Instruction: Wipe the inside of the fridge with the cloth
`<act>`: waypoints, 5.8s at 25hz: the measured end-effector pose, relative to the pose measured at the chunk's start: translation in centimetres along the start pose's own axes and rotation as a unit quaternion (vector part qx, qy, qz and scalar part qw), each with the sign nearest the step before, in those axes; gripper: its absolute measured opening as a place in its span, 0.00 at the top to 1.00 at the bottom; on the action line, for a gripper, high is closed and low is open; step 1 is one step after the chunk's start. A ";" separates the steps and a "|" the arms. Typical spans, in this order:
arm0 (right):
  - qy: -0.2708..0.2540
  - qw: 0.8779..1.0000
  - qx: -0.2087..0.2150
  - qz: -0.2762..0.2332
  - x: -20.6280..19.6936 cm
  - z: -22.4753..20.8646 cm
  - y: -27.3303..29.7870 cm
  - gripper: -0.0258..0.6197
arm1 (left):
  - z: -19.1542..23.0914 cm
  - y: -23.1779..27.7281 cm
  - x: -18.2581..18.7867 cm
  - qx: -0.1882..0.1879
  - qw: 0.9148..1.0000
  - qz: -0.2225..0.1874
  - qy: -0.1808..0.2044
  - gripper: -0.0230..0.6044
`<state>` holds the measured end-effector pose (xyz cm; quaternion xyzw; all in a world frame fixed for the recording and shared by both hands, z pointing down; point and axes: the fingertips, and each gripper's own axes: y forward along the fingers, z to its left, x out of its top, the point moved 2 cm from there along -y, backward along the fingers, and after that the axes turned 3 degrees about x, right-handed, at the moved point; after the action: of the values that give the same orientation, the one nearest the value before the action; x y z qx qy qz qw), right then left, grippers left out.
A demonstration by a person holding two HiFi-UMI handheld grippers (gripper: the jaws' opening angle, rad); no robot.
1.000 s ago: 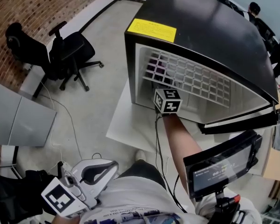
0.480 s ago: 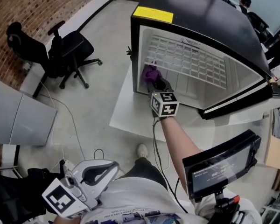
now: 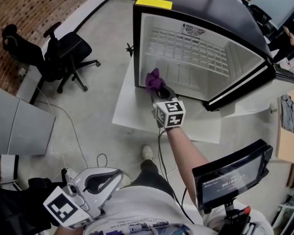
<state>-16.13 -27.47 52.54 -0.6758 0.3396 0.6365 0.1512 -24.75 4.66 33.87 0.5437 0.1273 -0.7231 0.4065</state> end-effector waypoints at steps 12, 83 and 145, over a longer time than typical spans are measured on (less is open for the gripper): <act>-0.014 0.986 -0.166 -0.015 2.1 -12.8 -8.3 0.84 | -0.7 4.2 1.4 -0.076 0.996 0.006 0.036 0.95; -0.001 0.998 -0.042 0.039 2.4 -10.1 11.9 0.84 | 5.3 6.9 4.6 0.083 0.996 -0.010 0.002 0.95; -0.041 0.985 -0.143 0.089 -0.3 -12.6 5.7 0.84 | 3.7 7.7 5.0 0.012 1.000 -0.002 -0.007 0.95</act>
<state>-10.28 -39.56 55.93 -0.6311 0.2975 0.7163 0.0096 -22.08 -4.82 32.84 0.5433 0.1165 -0.7291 0.3996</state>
